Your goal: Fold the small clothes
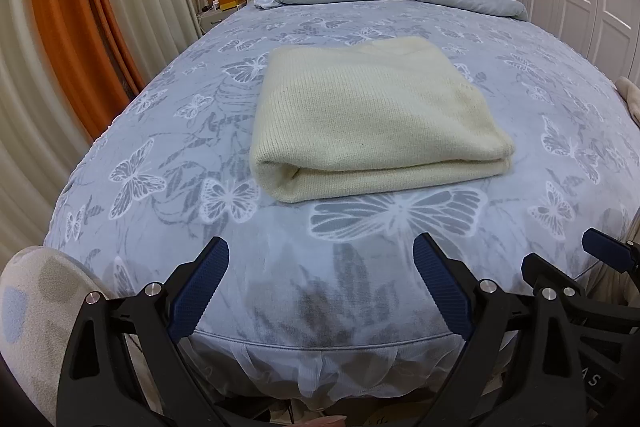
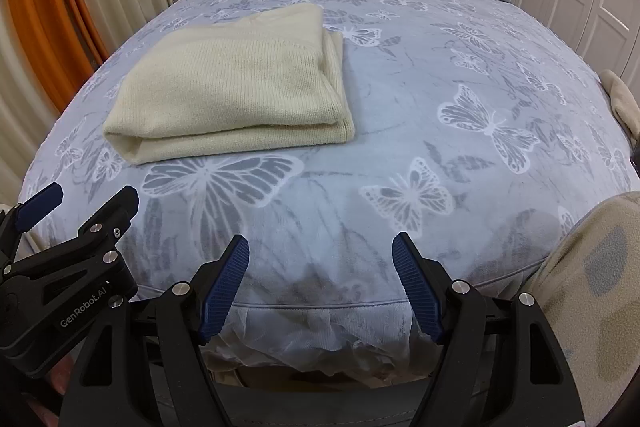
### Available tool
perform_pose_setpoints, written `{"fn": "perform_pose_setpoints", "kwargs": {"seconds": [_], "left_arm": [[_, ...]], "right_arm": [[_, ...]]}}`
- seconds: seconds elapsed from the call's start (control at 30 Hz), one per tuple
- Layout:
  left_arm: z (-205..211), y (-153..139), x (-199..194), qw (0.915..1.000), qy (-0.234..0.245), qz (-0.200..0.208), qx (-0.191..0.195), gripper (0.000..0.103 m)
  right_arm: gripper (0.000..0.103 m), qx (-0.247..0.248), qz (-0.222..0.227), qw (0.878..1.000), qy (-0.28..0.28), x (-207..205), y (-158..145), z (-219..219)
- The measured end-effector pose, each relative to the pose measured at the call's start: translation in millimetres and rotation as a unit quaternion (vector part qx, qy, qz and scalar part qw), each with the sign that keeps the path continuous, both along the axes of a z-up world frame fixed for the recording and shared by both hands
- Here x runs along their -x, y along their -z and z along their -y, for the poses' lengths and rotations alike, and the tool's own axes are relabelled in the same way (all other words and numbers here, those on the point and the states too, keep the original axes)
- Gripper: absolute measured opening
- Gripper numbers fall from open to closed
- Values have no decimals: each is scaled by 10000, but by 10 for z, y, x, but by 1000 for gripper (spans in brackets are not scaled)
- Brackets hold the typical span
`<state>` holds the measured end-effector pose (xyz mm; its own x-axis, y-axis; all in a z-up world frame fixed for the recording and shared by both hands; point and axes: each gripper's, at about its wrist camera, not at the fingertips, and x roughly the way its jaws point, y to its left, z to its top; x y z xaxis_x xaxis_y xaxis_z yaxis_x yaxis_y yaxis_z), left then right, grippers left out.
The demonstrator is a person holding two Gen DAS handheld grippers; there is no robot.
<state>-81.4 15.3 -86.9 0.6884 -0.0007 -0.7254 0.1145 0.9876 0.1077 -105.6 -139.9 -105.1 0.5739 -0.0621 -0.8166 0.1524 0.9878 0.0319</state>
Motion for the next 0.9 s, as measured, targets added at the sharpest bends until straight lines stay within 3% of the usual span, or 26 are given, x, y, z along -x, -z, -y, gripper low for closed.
{"fn": "perform_pose_setpoints", "kwargs": {"seconds": [0.9], "left_arm": [[-34,37,-4,10000,-19,-40,7,91]], "right_arm": [[72,5,-7,10000,-14,-4,3,7]]}}
